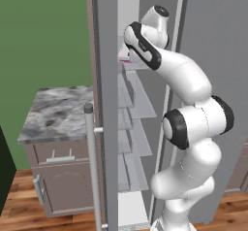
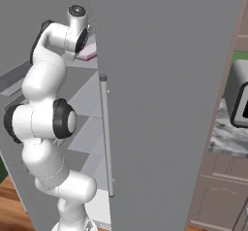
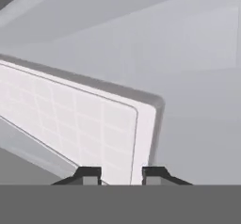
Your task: The ice cube tray has been filled with water. Take the tray and place it in the freezer to make ice. Close the freezer door after placing the tray.
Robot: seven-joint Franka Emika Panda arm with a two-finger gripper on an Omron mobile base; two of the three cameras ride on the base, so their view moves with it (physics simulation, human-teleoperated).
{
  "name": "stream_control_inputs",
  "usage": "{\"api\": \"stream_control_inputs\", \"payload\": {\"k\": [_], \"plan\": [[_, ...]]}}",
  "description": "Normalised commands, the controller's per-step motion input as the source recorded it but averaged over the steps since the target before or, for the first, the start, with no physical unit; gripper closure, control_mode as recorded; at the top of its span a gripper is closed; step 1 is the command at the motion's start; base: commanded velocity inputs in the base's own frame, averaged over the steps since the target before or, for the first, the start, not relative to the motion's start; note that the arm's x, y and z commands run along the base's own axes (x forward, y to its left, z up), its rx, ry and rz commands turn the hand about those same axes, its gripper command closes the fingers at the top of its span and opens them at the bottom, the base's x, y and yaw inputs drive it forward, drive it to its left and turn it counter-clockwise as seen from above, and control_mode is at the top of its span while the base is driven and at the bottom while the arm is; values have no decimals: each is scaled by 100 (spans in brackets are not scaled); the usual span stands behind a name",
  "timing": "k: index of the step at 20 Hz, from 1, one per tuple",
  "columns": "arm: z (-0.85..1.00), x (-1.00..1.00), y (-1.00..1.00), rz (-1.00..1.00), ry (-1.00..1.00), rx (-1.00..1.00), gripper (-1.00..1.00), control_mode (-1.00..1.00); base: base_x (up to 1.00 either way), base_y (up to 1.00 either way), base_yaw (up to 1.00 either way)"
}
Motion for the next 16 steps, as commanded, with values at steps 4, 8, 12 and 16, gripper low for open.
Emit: {"api": "stream_control_inputs", "payload": {"k": [4, 8, 12, 16], "plan": [[2, -29, 0, -4, 5, 0, -100, -100, 0, 0, 0], [0, -59, 0, -3, 0, -3, -100, -100, 0, 0, 0], [-49, -57, 0, -5, 1, -11, -100, -100, 0, 0, 0], [-98, -27, 0, -1, 0, -19, -100, -100, 0, 0, 0]]}}
